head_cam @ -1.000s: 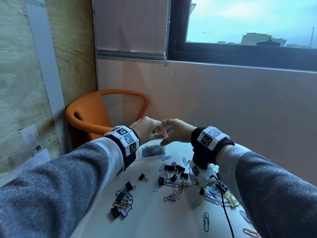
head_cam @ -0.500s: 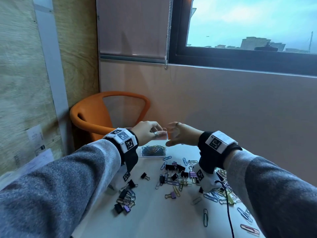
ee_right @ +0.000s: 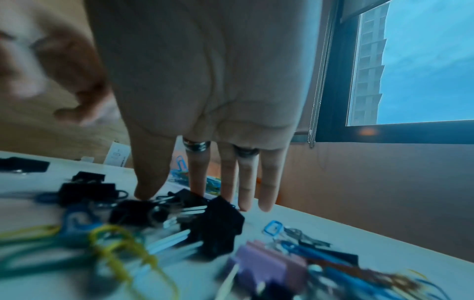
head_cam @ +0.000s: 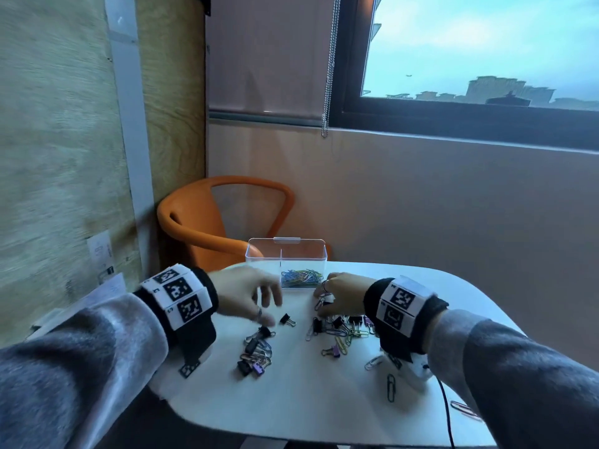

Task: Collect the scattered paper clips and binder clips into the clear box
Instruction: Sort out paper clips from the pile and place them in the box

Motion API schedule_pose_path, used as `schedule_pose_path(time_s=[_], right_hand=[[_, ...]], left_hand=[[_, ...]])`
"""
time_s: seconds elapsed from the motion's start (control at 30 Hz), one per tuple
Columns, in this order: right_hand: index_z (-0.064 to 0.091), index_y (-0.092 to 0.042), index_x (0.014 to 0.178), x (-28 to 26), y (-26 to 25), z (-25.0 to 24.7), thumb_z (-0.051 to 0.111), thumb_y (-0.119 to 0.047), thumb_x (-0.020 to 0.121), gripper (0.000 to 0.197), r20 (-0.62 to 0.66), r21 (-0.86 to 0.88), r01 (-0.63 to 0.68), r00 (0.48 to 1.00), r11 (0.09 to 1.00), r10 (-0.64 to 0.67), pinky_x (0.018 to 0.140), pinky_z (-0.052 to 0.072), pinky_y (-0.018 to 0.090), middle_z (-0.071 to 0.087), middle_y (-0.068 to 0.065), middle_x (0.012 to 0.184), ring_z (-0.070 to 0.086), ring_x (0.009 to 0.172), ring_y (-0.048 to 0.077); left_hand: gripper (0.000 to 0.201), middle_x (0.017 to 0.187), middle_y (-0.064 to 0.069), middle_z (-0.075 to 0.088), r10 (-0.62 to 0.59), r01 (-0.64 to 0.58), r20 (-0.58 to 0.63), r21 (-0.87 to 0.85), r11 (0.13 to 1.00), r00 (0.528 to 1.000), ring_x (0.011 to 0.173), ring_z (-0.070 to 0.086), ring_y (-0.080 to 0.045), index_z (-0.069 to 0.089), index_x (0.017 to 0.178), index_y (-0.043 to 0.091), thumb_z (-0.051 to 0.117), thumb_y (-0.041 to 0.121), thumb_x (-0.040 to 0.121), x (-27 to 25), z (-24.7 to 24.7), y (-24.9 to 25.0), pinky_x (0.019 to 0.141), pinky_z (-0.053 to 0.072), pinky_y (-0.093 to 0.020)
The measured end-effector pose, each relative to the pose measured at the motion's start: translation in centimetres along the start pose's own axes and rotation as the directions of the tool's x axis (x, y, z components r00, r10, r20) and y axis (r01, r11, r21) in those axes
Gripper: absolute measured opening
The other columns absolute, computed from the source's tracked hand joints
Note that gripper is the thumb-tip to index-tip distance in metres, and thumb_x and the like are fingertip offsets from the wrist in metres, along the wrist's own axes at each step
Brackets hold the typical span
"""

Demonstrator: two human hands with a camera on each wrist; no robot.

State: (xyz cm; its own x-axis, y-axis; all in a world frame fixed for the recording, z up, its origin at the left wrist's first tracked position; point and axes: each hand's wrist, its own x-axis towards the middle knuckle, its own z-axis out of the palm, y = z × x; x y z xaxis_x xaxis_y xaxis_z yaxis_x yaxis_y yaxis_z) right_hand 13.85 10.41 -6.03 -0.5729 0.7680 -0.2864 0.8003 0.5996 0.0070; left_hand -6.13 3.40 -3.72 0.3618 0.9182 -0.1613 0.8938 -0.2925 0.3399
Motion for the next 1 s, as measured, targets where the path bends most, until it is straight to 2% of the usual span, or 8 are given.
schedule_pose_path(time_s=[0.17,0.33,0.5,0.6,0.67,0.77,0.9,1.0], right_hand=[[0.062,-0.013,0.116,-0.5,-0.4,0.2,0.062,-0.031,0.087,0.034,-0.058,0.067,0.008,0.998,0.998,-0.004,0.088,0.046,0.031,0.063,0.008,0.119,0.057,0.107,0.025],[0.068,-0.013,0.103,-0.7,-0.4,-0.2,0.069,-0.030,0.082,0.027,-0.043,0.173,-0.020,0.999,0.985,0.028,0.079,0.049,0.029,0.069,0.006,0.109,0.063,0.090,0.021],[0.066,-0.019,0.091,0.0,-0.7,-0.8,0.068,-0.021,0.082,0.010,0.014,0.177,-0.072,0.997,0.982,0.071,0.060,0.047,0.021,0.072,0.008,0.105,0.059,0.073,0.014],[0.061,-0.020,0.091,0.3,-1.2,-1.0,0.061,-0.017,0.084,0.007,0.040,0.138,-0.079,0.996,0.987,0.074,0.050,0.040,0.017,0.071,0.005,0.104,0.049,0.056,0.005],[0.063,-0.016,0.099,0.4,-1.4,-1.0,0.059,-0.022,0.087,0.014,0.034,0.098,-0.079,0.996,0.992,0.076,0.047,0.034,0.017,0.068,-0.001,0.087,0.045,0.055,0.005],[0.064,-0.013,0.103,0.6,-1.7,-0.8,0.064,-0.029,0.085,0.024,0.021,0.076,-0.086,0.996,0.993,0.085,0.048,0.031,0.018,0.052,-0.006,0.066,0.047,0.060,0.009],[0.067,-0.009,0.100,0.9,-1.1,-0.8,0.068,-0.022,0.082,0.021,0.003,0.114,-0.069,0.998,0.991,0.070,0.053,0.036,0.016,0.070,0.008,0.103,0.053,0.079,0.015],[0.069,-0.011,0.097,0.6,-0.6,-0.8,0.069,-0.016,0.081,0.017,-0.008,0.122,-0.062,0.998,0.991,0.063,0.057,0.040,0.018,0.070,0.011,0.108,0.054,0.082,0.014]], left_hand=[[0.034,0.100,0.012,0.054,-0.025,0.013,0.125,0.094,0.996,0.992,0.090,0.055,-0.011,0.064,0.110,0.028,0.072,0.033,0.078,-0.2,2.1,-0.8,0.076,0.045,-0.020],[0.020,0.086,0.008,0.062,-0.123,0.122,0.076,0.024,0.992,0.989,0.078,0.054,-0.008,0.068,0.101,0.017,0.068,0.026,0.083,0.6,2.6,-1.5,0.066,0.040,-0.012],[0.007,0.082,0.009,0.058,-0.215,0.215,0.004,-0.050,0.975,0.977,0.070,0.051,-0.004,0.062,0.086,0.026,0.067,0.026,0.082,0.6,2.3,-2.2,0.061,0.040,-0.014],[0.019,0.099,0.006,0.055,-0.200,0.200,-0.041,-0.010,0.980,0.979,0.083,0.049,-0.006,0.064,0.105,0.024,0.058,0.030,0.088,0.4,2.1,-2.1,0.071,0.038,-0.018],[0.025,0.104,0.009,0.051,-0.158,0.159,-0.044,0.006,0.987,0.986,0.091,0.048,-0.007,0.062,0.113,0.025,0.057,0.031,0.089,0.4,2.1,-1.8,0.079,0.036,-0.019],[0.033,0.111,0.006,0.063,-0.111,0.111,0.014,0.023,0.994,0.994,0.090,0.051,-0.007,0.063,0.115,0.022,0.069,0.026,0.082,0.7,2.2,-1.4,0.075,0.039,-0.017],[0.035,0.105,0.004,0.072,-0.075,0.070,0.072,0.074,0.995,0.995,0.083,0.056,-0.005,0.068,0.109,0.019,0.076,0.021,0.075,1.2,1.9,-1.2,0.066,0.041,-0.011],[0.031,0.103,0.001,0.073,-0.072,0.061,0.103,0.111,0.992,0.992,0.074,0.055,-0.002,0.069,0.106,0.017,0.075,0.021,0.076,1.2,1.8,-1.2,0.064,0.039,-0.008]])
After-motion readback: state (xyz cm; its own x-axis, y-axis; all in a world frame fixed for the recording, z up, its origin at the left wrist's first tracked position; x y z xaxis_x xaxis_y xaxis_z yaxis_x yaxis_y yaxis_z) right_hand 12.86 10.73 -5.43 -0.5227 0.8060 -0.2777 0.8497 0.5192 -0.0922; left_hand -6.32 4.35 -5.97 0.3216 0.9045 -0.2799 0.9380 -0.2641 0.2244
